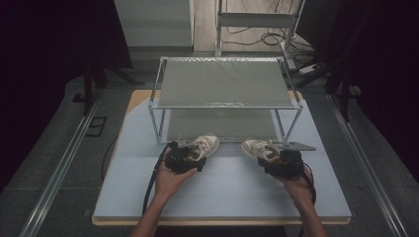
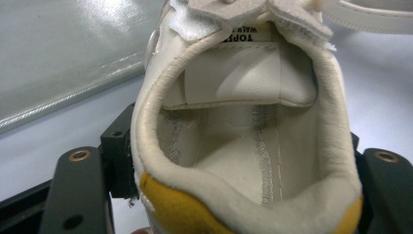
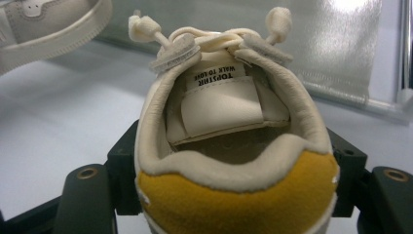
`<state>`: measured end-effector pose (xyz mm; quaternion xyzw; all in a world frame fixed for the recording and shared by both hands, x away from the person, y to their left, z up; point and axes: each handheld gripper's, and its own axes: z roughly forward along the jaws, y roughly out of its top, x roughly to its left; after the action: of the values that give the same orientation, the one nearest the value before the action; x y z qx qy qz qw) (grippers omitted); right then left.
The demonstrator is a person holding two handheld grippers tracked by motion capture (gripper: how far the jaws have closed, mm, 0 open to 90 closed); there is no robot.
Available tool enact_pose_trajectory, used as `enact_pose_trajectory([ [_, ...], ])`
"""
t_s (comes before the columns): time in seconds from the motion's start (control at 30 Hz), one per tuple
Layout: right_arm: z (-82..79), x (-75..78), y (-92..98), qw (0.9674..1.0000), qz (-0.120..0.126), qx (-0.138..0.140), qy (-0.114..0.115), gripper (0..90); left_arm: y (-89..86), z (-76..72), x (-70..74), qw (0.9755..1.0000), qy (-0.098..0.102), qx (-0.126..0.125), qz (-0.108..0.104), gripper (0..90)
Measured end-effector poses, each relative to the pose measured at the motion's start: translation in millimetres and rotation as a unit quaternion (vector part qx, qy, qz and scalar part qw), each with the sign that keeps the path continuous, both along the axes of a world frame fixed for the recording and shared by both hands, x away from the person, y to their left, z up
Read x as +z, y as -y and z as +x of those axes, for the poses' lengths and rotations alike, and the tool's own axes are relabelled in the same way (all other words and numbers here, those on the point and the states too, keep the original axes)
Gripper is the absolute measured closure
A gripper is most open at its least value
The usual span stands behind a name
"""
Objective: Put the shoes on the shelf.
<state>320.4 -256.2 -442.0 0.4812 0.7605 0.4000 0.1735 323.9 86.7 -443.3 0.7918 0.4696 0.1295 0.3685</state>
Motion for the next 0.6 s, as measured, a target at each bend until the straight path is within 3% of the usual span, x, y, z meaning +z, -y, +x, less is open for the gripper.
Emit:
enact_pose_trajectory([
  [0.6,28.4,1.9,-15.2,0.9996,0.004,-0.027,-0.004,29.7,6.7,25.5,-2.7,0.9999,-0.004,0.015,-0.002,29.7],
])
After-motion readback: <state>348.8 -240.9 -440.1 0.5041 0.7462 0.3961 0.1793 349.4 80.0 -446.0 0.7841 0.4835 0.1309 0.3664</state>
